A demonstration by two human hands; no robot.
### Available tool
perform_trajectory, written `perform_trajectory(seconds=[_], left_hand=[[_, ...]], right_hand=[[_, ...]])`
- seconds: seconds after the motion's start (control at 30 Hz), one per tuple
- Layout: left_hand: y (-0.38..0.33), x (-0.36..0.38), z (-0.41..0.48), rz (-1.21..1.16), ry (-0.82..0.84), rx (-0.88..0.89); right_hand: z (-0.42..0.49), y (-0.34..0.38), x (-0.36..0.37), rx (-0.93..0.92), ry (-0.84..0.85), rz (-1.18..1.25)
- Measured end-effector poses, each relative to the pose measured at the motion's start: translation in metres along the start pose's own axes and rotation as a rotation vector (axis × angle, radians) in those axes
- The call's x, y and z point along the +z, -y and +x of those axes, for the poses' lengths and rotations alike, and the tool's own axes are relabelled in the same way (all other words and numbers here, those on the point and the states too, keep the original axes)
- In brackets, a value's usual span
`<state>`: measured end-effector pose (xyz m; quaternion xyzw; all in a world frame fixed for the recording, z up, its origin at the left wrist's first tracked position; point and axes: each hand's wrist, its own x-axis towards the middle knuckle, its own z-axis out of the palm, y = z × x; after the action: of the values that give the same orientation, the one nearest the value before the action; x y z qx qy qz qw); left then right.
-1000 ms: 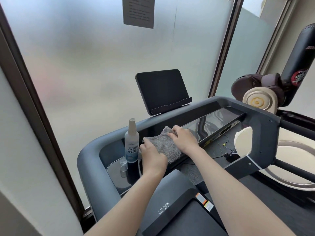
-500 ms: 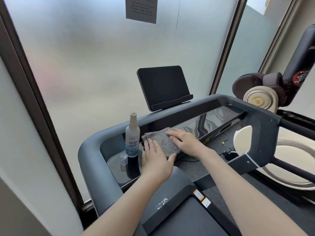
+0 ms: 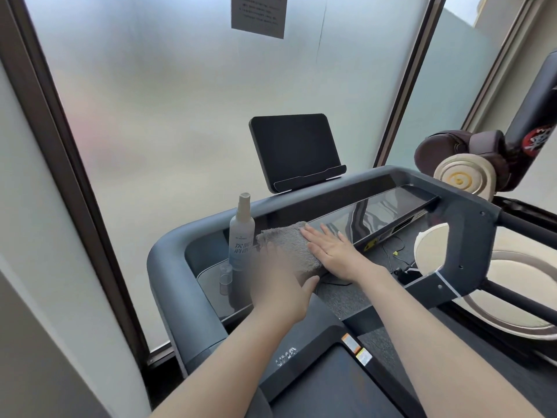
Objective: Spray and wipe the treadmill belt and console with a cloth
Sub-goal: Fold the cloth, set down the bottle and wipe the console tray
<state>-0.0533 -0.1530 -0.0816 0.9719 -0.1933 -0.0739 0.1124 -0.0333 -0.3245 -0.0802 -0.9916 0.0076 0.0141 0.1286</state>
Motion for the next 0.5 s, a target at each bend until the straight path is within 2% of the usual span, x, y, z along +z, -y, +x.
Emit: perform_trajectory(seconds=[0.27, 0.37, 0.5], left_hand=[[0.002, -0.016, -0.011, -0.179, -0.024, 0.103], [0.01, -0.025, -0.027, -0.271, -0.028, 0.152], [0.035, -0.041, -0.059, -0.452, -0.136, 0.216]], right_hand=[[-0.017, 0.035, -0.022, -0.026, -0.212, 0.3], [-0.027, 0.044, -0.029, -0.02, -0.231, 0.356], [-0.037, 0.056, -0.034, -0.031, -0.221, 0.364]])
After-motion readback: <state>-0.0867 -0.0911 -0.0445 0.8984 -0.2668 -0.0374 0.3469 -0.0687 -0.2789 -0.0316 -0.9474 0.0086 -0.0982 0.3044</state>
